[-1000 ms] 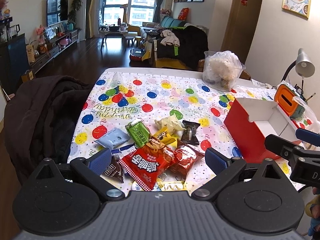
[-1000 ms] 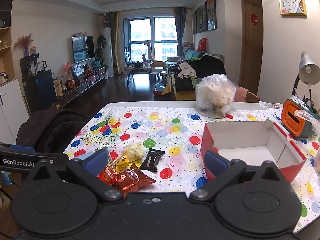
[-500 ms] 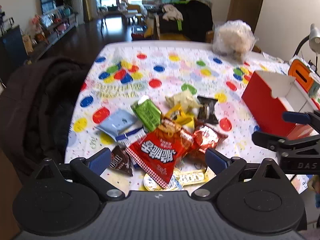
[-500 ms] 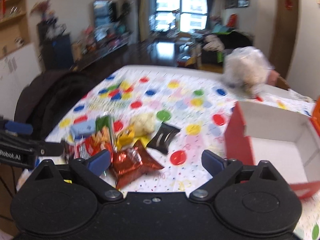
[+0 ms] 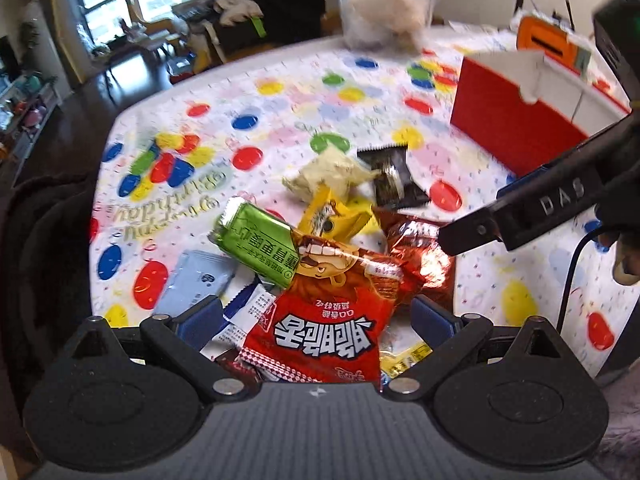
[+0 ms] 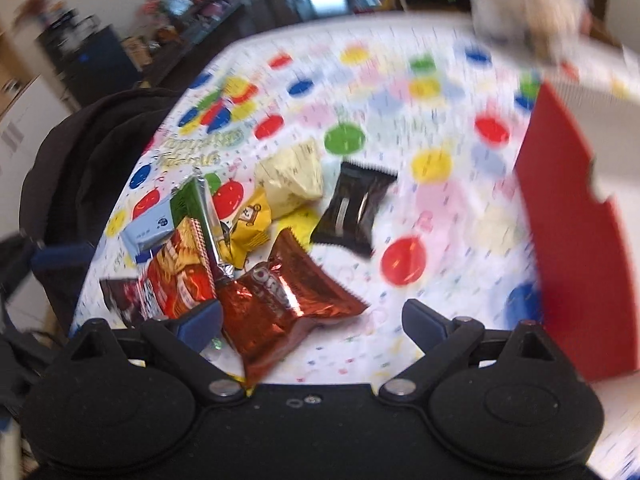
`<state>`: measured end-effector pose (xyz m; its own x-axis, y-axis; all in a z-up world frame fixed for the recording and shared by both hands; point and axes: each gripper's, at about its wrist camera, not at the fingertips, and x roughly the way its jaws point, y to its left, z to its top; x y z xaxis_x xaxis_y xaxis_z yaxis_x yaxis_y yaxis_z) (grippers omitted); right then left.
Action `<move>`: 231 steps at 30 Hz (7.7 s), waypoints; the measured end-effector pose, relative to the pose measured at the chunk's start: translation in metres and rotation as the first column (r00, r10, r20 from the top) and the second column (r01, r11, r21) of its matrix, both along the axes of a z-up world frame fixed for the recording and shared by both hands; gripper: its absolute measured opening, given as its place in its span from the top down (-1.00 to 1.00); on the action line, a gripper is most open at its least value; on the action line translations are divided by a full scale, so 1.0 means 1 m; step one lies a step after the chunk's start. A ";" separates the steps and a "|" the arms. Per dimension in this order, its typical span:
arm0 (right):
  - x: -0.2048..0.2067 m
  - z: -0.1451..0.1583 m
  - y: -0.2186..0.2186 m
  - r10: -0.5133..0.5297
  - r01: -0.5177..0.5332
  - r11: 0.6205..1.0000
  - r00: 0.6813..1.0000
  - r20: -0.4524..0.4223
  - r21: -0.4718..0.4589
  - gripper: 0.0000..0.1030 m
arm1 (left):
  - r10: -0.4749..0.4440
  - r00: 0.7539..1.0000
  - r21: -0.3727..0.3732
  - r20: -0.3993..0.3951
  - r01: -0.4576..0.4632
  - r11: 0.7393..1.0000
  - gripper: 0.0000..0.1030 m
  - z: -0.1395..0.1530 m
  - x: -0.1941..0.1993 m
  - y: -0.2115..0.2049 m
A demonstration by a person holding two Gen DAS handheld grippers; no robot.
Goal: Organize snacks
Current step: 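Grasp the red chip bag with the left tool while the right tool grasps the copper packet, then carry both packets into the red box and open both tools, then withdraw both tools from the box back toward the snack pile, then grasp the M&M's packet with the left tool while the right tool grasps the Minion lollipop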
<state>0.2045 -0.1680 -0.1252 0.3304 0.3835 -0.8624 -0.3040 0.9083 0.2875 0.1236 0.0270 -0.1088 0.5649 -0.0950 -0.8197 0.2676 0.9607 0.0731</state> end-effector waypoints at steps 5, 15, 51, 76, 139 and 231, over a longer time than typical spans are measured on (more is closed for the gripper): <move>0.015 -0.015 0.010 -0.106 0.109 0.994 0.983 -0.147 0.014 -0.68 | -0.063 0.996 0.034 -0.066 0.065 0.997 -0.95 -0.016 0.014 -0.004; 0.029 -0.035 0.016 -0.277 0.290 0.957 0.919 -0.281 0.006 -0.64 | -0.097 0.987 0.052 -0.128 0.104 0.993 -0.93 -0.033 0.030 -0.008; -0.036 0.042 -0.017 -0.219 0.219 0.973 0.976 -0.014 0.071 0.08 | 0.199 0.962 -0.192 -0.189 -0.235 0.953 -0.45 0.011 0.002 0.003; -0.048 0.127 -0.142 -0.270 0.276 0.961 0.945 0.187 -0.006 0.08 | 0.010 0.993 -0.287 -0.118 -0.044 0.957 -0.45 0.112 0.026 -0.116; 0.097 0.034 -0.318 -0.088 0.089 0.990 0.996 0.015 -0.112 -0.23 | 0.008 0.933 -0.067 -0.360 -0.034 0.997 -0.45 0.023 0.213 -0.352; -0.078 -0.029 0.109 0.560 -0.527 0.822 0.817 0.136 -0.218 -0.55 | 0.348 0.910 -0.185 -0.226 -0.390 0.902 -0.98 -0.039 -0.006 0.100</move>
<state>0.1261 -0.0589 -0.1540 0.2698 0.4079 -0.8723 -0.7940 0.6067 0.0381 0.1171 0.1271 -0.1479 0.4366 -0.0994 -0.8941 -0.1212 0.9783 -0.1679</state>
